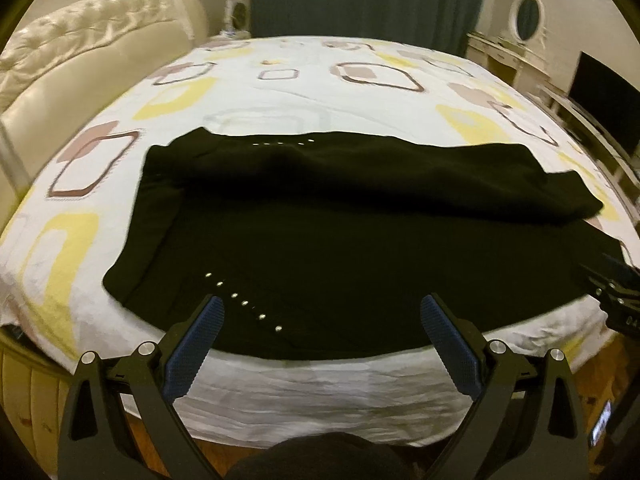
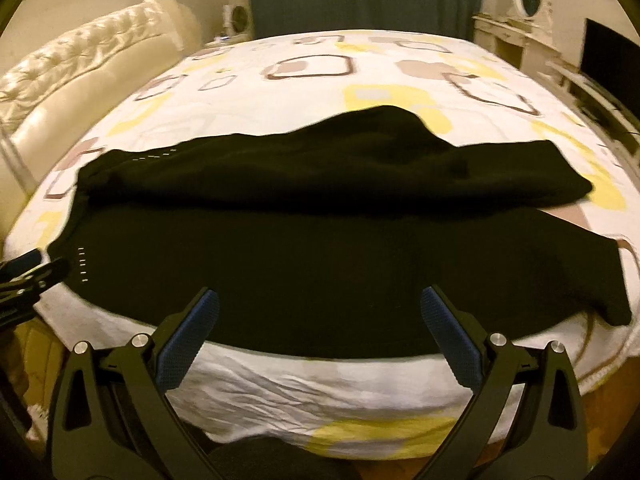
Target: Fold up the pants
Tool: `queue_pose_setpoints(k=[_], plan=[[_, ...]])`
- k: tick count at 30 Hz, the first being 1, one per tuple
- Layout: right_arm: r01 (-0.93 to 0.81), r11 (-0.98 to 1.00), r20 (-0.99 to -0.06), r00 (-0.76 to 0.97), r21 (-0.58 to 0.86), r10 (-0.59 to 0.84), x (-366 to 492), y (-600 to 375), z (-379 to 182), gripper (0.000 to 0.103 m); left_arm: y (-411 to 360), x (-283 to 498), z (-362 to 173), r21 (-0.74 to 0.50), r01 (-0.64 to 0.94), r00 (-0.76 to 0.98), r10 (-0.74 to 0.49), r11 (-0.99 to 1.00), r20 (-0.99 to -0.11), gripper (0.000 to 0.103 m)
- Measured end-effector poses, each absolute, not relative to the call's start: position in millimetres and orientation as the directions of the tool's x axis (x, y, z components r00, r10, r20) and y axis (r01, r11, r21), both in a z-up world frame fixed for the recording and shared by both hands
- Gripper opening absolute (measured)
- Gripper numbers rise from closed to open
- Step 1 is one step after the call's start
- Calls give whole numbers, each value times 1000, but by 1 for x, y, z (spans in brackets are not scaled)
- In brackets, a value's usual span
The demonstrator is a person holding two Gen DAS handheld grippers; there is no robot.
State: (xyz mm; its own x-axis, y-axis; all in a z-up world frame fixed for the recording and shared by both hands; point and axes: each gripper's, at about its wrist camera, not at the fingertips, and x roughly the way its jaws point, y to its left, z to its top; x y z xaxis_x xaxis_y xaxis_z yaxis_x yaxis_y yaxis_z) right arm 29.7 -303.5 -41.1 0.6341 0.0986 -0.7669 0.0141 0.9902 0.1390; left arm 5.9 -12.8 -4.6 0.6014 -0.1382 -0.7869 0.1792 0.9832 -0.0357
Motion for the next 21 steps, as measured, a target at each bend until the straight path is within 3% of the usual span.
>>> queue_pose_setpoints(k=[5,11,14,21], plan=[[-119,957,-713,644,266,278,56,-317,-21,101,7,31,8,-70,276,571,-222,959,-790,98],[-213,931,-693,624,295,362,140,-338,5,101,46,95,35,-36,345,585,-245,938,-773,98],[-237,937,-739,577,257,349,190,-341,1,101,81,148,38,-229,359,504,-395,905,-769,98],[-284,929,-843,415,238,342,282,-338,-37,101,136,270,-22,-343,214,291,-395,914,-871,98]])
